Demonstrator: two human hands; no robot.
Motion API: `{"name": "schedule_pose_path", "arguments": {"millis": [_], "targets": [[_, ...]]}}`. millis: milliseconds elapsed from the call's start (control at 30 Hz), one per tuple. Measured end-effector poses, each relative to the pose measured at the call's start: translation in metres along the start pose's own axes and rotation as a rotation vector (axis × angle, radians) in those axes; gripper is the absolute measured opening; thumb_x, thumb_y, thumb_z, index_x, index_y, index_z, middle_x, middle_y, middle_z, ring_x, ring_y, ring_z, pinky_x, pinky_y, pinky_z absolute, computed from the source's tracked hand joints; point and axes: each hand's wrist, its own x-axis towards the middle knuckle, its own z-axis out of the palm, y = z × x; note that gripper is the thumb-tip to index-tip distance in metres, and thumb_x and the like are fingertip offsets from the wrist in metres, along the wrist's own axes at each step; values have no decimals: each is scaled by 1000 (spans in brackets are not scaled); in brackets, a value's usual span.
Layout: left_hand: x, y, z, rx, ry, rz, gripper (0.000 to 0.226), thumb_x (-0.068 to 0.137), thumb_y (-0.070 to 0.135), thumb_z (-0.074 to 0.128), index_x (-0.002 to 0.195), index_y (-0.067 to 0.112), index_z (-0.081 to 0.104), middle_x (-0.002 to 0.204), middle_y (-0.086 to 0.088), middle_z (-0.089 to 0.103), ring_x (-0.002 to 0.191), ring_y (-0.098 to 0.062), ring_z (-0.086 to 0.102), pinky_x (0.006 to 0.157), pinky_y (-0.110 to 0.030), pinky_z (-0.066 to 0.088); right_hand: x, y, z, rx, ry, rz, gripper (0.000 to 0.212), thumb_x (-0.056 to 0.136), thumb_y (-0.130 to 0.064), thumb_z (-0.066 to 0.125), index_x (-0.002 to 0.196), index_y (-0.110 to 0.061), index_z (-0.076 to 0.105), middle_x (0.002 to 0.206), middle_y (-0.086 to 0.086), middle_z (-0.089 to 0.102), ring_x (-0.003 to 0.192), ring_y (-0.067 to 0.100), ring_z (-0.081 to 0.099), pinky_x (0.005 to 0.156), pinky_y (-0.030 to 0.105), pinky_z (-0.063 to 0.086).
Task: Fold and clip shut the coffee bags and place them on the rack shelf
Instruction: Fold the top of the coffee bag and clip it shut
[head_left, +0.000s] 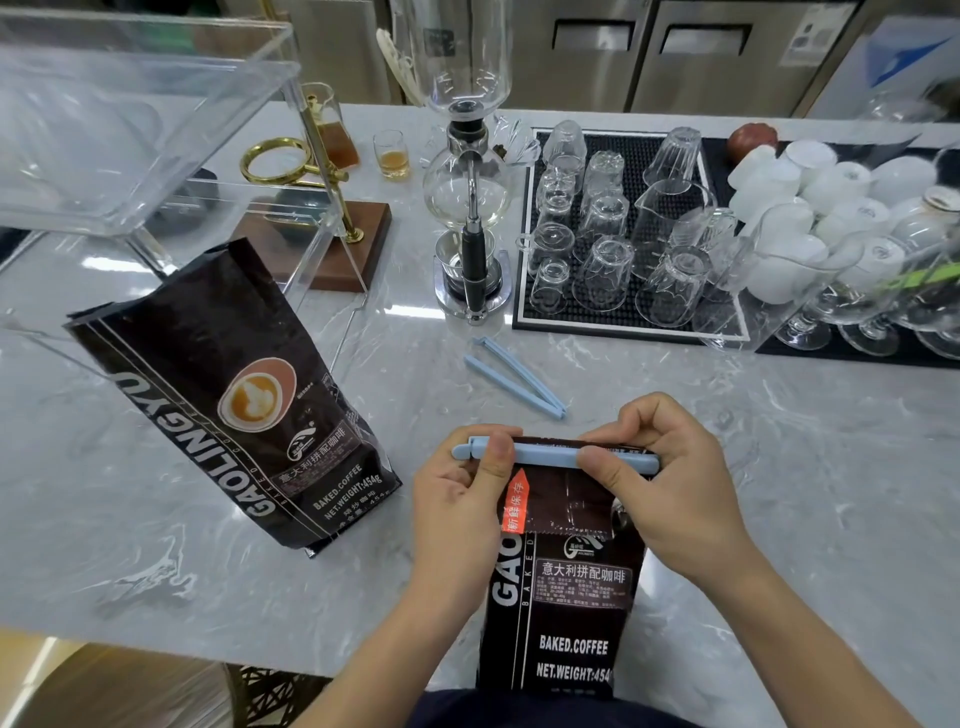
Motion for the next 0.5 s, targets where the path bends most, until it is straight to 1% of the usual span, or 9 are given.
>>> {"name": "schedule_pose_path", "arguments": {"millis": [100, 133, 200, 267, 333, 400, 500], "targets": [[2, 0, 0, -37, -15, -28, 19, 82, 32, 65, 85, 16, 74, 82, -21, 70, 80, -39, 66, 81, -64, 53, 0, -1, -1, 92, -2, 34, 30, 74, -3, 78, 80, -18, 52, 80, 2, 78, 65, 11, 71, 59, 23, 56], [3, 0, -1, -46, -22, -35, 20, 82, 32, 65, 85, 14, 74, 82, -20, 70, 81, -38, 66, 81, -61, 54, -1, -1, -1, 137, -9, 54, 28, 72, -10, 79, 85, -17, 55, 80, 1, 78, 64, 10, 71, 58, 23, 56], [6, -1, -2, -63, -42, -40, 21, 82, 30, 65, 87, 11, 73, 80, -16, 72, 78, -35, 68, 75, -49, 58, -4, 1, -3, 232, -23, 110, 33, 66, -27, 78, 94, -19, 63, 79, 2, 77, 65, 12, 70, 61, 26, 57], [8, 0, -3, -81, -72, -39, 23, 80, 30, 65, 88, 10, 72, 78, -12, 73, 76, -30, 70, 71, -40, 59, -8, 6, -2, 285, -36, 147, 39, 64, -47, 78, 93, -22, 71, 78, 3, 75, 69, 18, 67, 64, 33, 55], [11, 1, -4, -83, -111, -50, 24, 77, 32, 67, 89, 12, 73, 79, -11, 74, 77, -28, 69, 72, -39, 59, -9, 10, 0, 267, -16, 142, 53, 59, -65, 76, 88, -22, 75, 77, 5, 73, 72, 22, 64, 66, 36, 52], [13, 2, -4, -84, -147, -71, 26, 73, 30, 71, 91, 11, 73, 82, -11, 74, 79, -26, 70, 72, -36, 61, -9, 11, 2, 272, 14, 115, 56, 57, -68, 75, 86, -21, 75, 77, 5, 73, 72, 21, 64, 66, 34, 54], [16, 3, -4, -80, -192, -73, 30, 69, 23, 75, 94, 7, 72, 84, -13, 75, 82, -26, 72, 73, -33, 62, -5, 9, 2, 248, 29, 49, 47, 63, -63, 74, 82, -20, 75, 73, 1, 72, 67, 12, 65, 62, 23, 55]]}}
